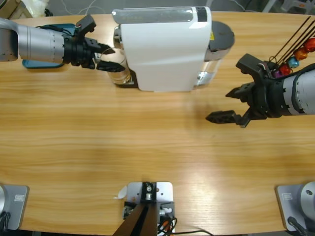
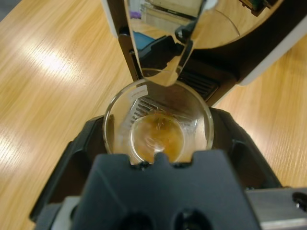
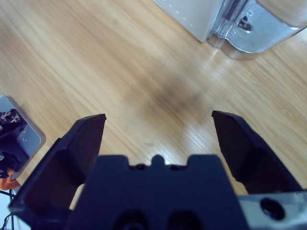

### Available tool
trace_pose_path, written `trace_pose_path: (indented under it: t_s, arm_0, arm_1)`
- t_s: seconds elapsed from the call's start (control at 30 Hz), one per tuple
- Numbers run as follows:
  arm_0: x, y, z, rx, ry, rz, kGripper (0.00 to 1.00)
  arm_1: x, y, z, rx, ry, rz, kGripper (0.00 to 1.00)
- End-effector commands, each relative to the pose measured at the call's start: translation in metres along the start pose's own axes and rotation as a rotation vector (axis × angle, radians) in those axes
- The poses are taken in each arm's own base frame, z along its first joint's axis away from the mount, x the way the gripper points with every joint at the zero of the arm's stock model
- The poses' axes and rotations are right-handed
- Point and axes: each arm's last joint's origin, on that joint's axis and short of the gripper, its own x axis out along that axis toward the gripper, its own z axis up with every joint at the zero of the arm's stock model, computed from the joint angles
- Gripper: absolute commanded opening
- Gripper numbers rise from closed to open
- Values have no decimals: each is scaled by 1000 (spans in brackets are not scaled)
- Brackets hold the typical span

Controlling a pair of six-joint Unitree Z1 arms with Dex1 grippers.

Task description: Pour coffee

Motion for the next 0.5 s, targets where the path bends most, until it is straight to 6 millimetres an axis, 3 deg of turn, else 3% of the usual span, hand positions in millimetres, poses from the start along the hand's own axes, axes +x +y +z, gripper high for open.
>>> trace_pose_path:
  t_s: [0.03, 0.1, 0.33, 0.37, 0.4, 0.5]
  arm_0:
    - [19, 4, -13, -56, 23, -50, 366]
    - [19, 4, -13, -59, 24, -48, 181]
    - [17, 5, -17, -89, 57, 8, 168]
    - [16, 4, -17, -89, 58, 9, 45]
    - [15, 4, -17, -85, 57, 9, 0]
    - [13, 2, -17, -80, 56, 9, 0]
  arm_1:
    - [9, 2, -6, 12, 39, 26, 996]
    - [8, 2, -6, 11, 37, 26, 996]
    - [7, 3, -6, 17, 33, 28, 996]
    - [7, 3, -6, 19, 33, 32, 996]
    - [7, 3, -6, 21, 33, 35, 996]
    - [7, 3, -6, 22, 30, 37, 996]
